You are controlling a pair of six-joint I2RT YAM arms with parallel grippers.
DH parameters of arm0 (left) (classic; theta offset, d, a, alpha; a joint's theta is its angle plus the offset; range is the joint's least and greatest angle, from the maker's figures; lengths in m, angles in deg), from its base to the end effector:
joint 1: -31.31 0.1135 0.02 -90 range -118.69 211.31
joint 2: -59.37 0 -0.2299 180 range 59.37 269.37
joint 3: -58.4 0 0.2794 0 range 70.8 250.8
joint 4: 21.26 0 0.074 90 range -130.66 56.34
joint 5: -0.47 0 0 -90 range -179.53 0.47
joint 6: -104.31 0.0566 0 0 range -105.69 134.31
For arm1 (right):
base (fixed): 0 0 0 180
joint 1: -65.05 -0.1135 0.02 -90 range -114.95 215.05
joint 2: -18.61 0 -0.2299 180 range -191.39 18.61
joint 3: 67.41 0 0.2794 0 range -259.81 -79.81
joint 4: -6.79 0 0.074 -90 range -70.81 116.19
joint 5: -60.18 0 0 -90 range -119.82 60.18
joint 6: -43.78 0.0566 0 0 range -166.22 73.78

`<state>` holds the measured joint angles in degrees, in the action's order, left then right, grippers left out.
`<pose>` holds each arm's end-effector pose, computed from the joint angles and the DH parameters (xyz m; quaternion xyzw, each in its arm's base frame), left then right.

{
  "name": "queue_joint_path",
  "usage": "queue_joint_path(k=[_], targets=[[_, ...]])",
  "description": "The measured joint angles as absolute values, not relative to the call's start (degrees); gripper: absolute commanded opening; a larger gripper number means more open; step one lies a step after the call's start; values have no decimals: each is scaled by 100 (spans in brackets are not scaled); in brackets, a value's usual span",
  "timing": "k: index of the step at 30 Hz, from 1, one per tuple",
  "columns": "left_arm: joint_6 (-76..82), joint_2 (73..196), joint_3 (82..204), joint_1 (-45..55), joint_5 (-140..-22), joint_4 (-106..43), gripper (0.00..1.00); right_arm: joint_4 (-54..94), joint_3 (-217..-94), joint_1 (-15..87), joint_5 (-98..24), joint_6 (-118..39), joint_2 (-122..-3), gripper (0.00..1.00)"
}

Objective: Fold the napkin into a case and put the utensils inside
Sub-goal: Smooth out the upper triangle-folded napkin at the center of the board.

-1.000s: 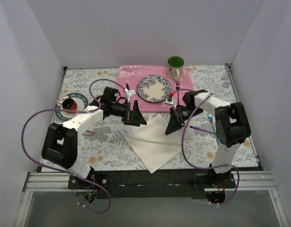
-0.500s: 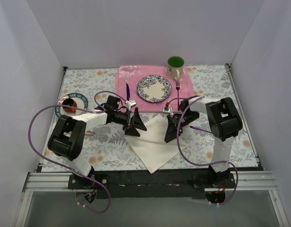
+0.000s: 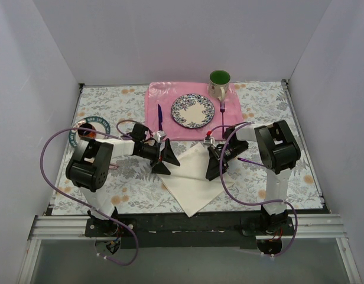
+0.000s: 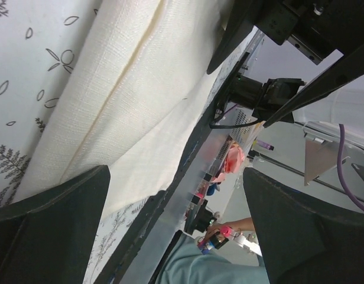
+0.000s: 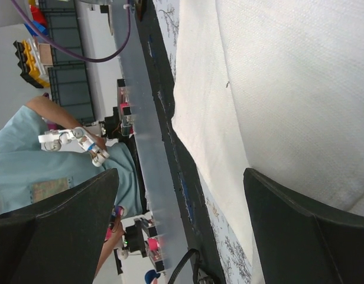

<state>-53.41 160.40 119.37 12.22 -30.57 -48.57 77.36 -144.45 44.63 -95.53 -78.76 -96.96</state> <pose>0.2842 -0.1497 0.0641 0.2635 -0.8176 0.4679 0.2075 0.2687 0.1551 0.0549 0.2888 -0.7816 -0.5467 0.0821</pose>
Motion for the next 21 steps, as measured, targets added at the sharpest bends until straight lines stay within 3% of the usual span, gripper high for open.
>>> queue_joint_path(k=[12, 21], targets=[[-5293, 16193, 11940, 1316, -3105, -4905, 94, 7546, -14445, 4590, -9201, -7618, -9674, 95], [-5260, 15791, 11940, 1270, -2946, -4894, 84, 8110, -14520, 4587, -9428, -8158, -9272, 95]])
